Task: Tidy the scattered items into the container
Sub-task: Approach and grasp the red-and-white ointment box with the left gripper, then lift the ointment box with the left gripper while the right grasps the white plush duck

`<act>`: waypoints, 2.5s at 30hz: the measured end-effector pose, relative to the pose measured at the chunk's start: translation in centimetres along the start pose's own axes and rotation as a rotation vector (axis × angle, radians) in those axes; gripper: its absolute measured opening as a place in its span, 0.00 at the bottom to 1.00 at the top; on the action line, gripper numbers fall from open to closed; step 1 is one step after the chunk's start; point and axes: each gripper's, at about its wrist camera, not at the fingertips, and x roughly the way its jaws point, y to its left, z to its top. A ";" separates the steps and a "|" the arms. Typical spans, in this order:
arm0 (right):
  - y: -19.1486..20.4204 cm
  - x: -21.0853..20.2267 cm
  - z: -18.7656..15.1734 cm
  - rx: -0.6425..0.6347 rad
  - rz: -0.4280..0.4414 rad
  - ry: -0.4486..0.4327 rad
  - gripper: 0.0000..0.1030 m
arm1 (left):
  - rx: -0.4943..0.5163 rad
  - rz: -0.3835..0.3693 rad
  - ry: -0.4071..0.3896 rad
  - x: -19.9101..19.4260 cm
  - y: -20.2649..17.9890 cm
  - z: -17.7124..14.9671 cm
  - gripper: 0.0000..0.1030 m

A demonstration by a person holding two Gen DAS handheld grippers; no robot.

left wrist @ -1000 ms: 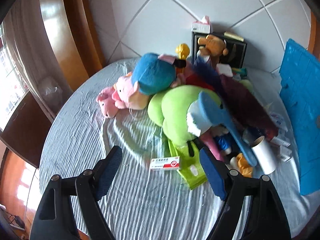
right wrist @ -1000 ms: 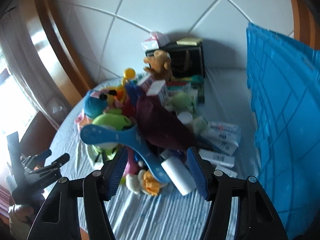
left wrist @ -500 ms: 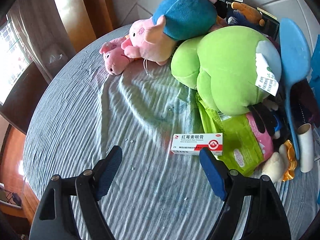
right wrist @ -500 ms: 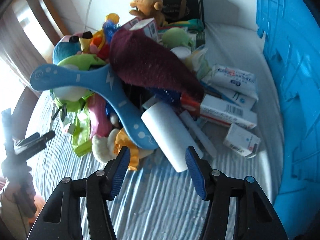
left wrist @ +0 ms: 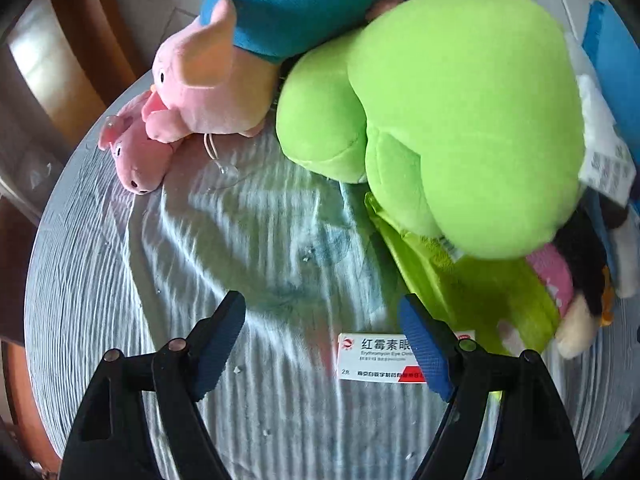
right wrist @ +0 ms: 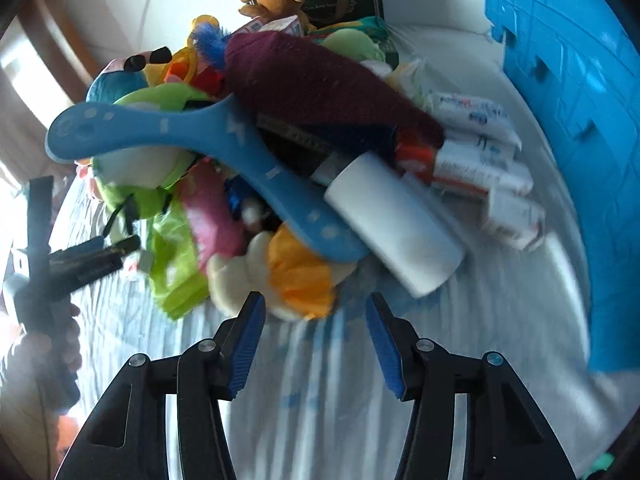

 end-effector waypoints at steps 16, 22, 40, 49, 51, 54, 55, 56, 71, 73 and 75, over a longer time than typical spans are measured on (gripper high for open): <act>5.0 1.2 -3.8 0.109 -0.029 -0.016 0.49 | -0.101 -0.183 -0.007 -3.8 0.4 -5.1 0.77; 2.8 1.2 -3.3 0.085 -0.039 -0.060 0.49 | -0.156 -0.122 0.002 -2.7 -3.7 -5.7 0.77; 3.7 6.2 -1.0 -0.026 0.002 -0.034 0.49 | -0.129 -0.029 -0.043 -2.0 -4.6 -6.6 0.34; 3.0 3.5 -3.8 -0.165 -0.102 0.059 0.28 | -0.099 -0.060 -0.033 -2.0 -2.7 -7.5 0.30; 1.7 2.6 -3.9 -0.088 -0.033 0.059 0.28 | -0.086 -0.069 -0.027 -2.1 -2.3 -7.6 0.30; 1.2 1.7 -3.2 -0.002 0.034 0.032 0.37 | -0.068 -0.067 -0.021 -2.0 -2.4 -7.5 0.34; 1.3 1.8 -2.8 0.023 0.050 0.027 0.37 | -0.071 -0.062 -0.019 -2.0 -2.4 -7.4 0.38; 1.3 2.1 -2.3 0.058 0.073 0.027 0.37 | -0.076 -0.057 -0.018 -1.9 -2.5 -7.3 0.43; 3.7 6.3 0.8 0.229 0.071 0.012 0.58 | -0.066 -0.076 -0.081 -2.5 -3.7 -5.5 0.25; 4.9 6.7 1.0 0.131 -0.007 0.018 0.50 | -0.065 -0.087 -0.107 -3.2 -4.0 -4.8 0.25; 5.5 6.1 0.5 0.086 -0.027 0.016 0.43 | -0.048 -0.100 -0.139 -4.4 -4.5 -4.3 0.25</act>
